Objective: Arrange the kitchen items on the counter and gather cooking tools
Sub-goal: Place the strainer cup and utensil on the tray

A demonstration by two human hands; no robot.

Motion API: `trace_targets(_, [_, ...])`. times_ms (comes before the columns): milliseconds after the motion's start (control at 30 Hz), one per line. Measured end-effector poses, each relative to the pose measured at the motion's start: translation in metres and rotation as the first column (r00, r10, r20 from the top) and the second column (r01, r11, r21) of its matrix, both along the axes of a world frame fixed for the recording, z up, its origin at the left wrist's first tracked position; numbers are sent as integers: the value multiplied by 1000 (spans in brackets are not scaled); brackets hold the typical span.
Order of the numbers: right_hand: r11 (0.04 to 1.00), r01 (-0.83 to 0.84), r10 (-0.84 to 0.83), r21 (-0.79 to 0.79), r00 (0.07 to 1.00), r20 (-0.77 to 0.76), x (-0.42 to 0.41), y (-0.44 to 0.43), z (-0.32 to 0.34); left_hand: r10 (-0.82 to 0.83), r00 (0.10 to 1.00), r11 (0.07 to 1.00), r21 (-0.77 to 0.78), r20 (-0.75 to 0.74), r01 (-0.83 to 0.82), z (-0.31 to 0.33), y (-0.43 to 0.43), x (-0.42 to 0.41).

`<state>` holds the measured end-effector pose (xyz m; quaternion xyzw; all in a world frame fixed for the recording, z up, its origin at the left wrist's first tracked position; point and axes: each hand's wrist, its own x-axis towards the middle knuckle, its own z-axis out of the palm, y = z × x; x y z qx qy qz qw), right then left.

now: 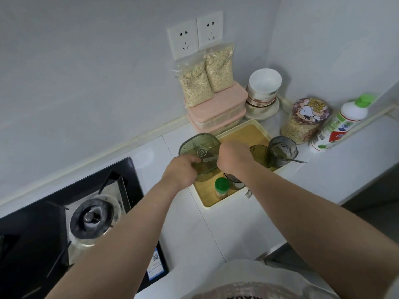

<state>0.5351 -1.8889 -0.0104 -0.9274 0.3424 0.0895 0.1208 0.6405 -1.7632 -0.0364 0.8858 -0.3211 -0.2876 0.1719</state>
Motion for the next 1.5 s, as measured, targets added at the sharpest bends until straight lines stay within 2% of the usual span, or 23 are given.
trace_targets(133, [1000,-12,12,-11,999,-35,4,-1,-6,-94,994,995,34,59,92,-10,2,3])
trace_targets(300, [1000,-16,17,8,999,-52,7,-2,-16,-304,919,949,164,250,269,-9,5,-2])
trace_targets(467, [994,15,-14,107,1000,-14,7,-11,-24,-307,913,948,166,268,270,-3,8,-10])
trace_targets(667, [984,-29,35,174,999,-35,4,-17,-20,-311,915,944,195,256,266,5,6,-12])
trace_targets(733, [987,-50,53,151,998,-20,1,-16,-15,-257,939,964,127,228,233,12,7,-14])
trace_targets(833, [996,-92,91,11,995,30,-6,-16,-2,-116,972,992,-29,206,124,28,9,-18])
trace_targets(967, [998,-36,47,-51,973,227,-8,-17,27,10,964,969,-242,265,57,65,5,-24])
trace_targets(1033, [998,-21,42,-55,909,415,-8,-15,45,32,932,921,-373,360,112,88,2,-25])
trace_targets(1100, [995,-16,73,-100,798,598,-6,-14,69,62,892,862,-474,449,178,113,-3,-25])
trace_targets(1167, [989,0,106,-145,687,719,-7,-12,96,94,852,805,-543,514,239,140,-6,-27])
trace_targets(1333, [978,83,145,-190,380,914,-15,-9,170,189,745,666,-641,639,381,219,-12,-39])
trace_targets(1500, [935,197,286,-296,76,955,-28,-6,249,278,621,585,-642,733,496,298,-14,-52])
